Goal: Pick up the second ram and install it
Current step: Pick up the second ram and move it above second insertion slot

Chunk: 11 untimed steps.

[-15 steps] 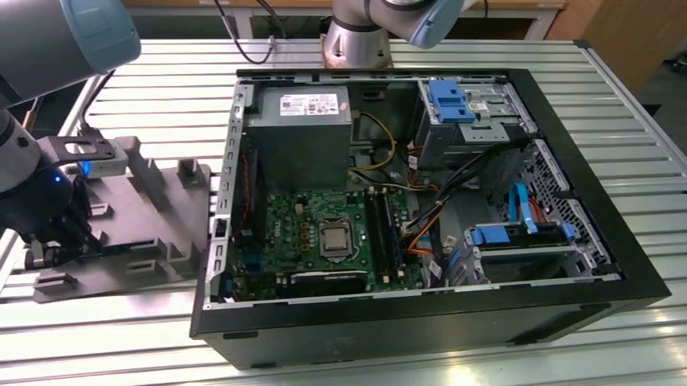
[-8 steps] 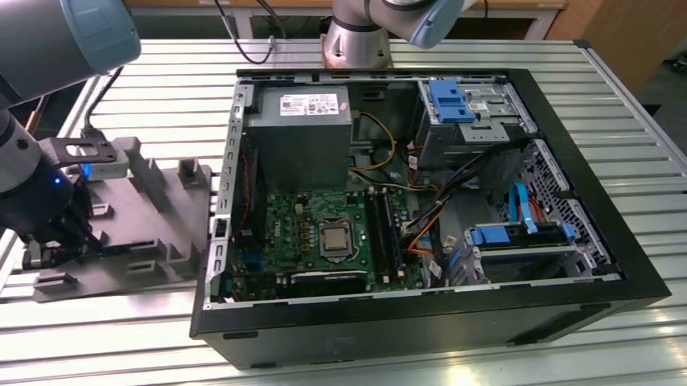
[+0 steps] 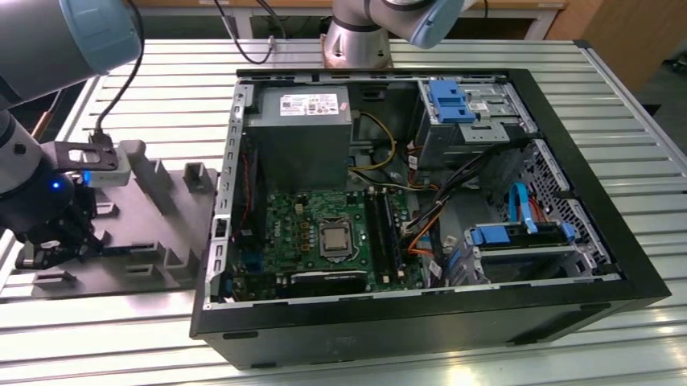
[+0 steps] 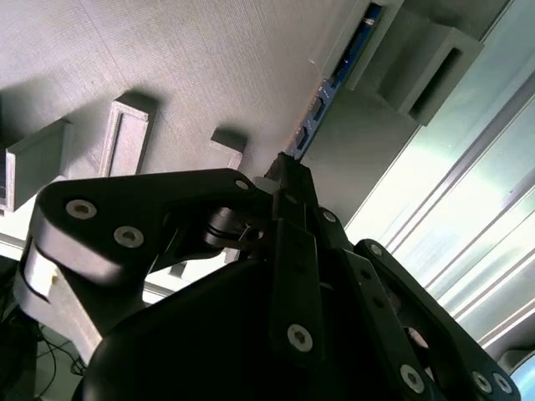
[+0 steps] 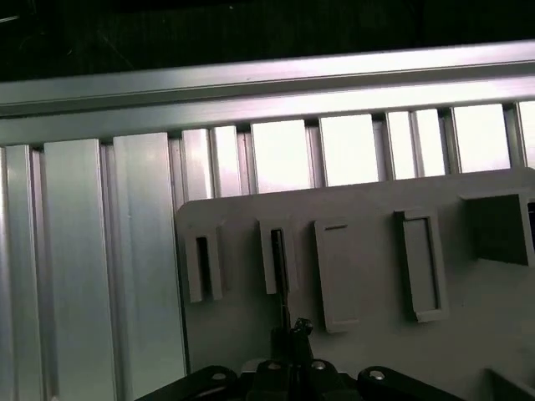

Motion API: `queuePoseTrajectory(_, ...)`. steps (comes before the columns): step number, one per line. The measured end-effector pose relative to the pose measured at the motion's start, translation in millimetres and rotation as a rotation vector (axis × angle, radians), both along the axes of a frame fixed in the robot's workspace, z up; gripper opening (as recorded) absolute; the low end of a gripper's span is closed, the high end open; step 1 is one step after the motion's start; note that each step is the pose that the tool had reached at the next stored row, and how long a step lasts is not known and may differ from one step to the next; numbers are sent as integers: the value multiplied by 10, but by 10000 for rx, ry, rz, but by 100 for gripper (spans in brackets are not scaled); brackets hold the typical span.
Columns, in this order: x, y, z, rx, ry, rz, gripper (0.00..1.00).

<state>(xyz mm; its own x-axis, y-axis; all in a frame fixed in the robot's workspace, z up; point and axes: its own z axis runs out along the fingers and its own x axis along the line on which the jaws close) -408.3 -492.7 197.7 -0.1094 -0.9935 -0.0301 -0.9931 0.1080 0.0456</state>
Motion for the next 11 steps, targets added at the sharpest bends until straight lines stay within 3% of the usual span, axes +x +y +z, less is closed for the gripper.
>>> queuePoseTrajectory(11,0,1,2,2,-1,314,12)
